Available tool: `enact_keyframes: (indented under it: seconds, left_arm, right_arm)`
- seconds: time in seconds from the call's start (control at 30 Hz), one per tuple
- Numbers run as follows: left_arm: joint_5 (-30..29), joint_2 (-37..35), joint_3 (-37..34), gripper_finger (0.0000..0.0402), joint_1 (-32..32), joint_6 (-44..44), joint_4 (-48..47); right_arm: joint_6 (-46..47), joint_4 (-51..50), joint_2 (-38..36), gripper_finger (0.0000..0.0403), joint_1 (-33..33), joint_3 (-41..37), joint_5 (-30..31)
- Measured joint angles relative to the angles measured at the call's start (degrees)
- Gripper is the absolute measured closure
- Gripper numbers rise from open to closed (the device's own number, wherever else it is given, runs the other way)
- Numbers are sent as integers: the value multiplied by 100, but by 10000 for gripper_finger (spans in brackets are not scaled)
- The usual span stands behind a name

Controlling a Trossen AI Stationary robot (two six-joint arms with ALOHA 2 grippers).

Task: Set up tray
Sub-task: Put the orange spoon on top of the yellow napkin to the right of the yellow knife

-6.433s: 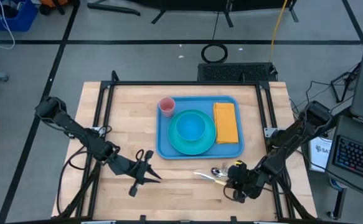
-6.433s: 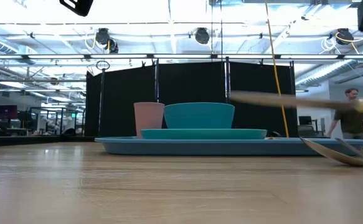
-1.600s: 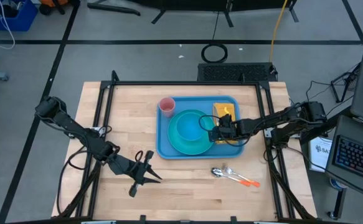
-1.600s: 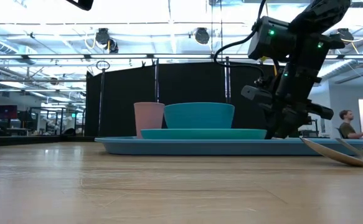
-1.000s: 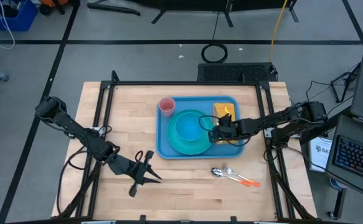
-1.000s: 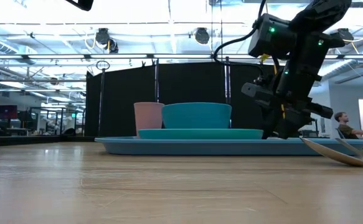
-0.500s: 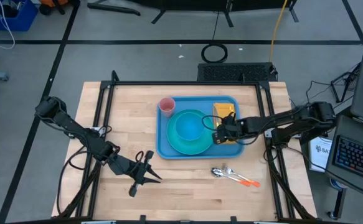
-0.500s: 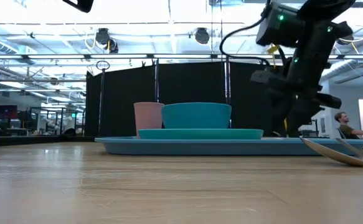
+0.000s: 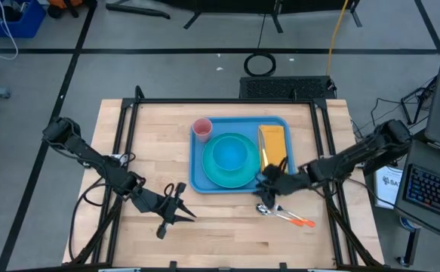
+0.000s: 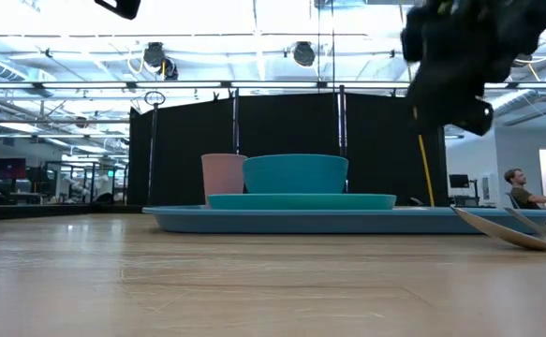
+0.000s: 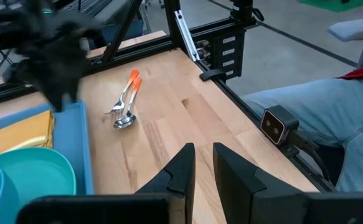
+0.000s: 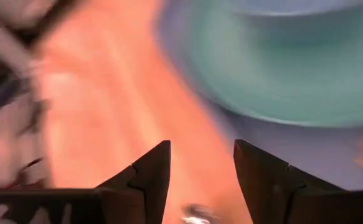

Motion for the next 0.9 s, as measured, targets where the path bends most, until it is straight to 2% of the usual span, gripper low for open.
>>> enact_keyframes:
  seconds: [0.1,0.23,0.5,0.63,0.8,0.9]
  left_arm:
    - [-1,0,0,339,1,0,16]
    - [0,0,0,339,1,-32,20]
    - [-7,2,0,339,0,-33,17]
    - [-9,2,0,339,2,-31,12]
    - [-9,2,0,339,2,-54,7]
    - [-11,2,0,339,0,-93,9]
  right_arm:
    - [-446,930,70,240,282,-221,-252]
    - [63,1219,94,251,506,-340,-626]
    - [375,1130,176,288,1137,-334,-298]
    - [633,1080,380,301,1468,-331,102]
    - [962,1051,724,313,1717,-302,131]
    - [1159,581,957,320,1843,-81,129]
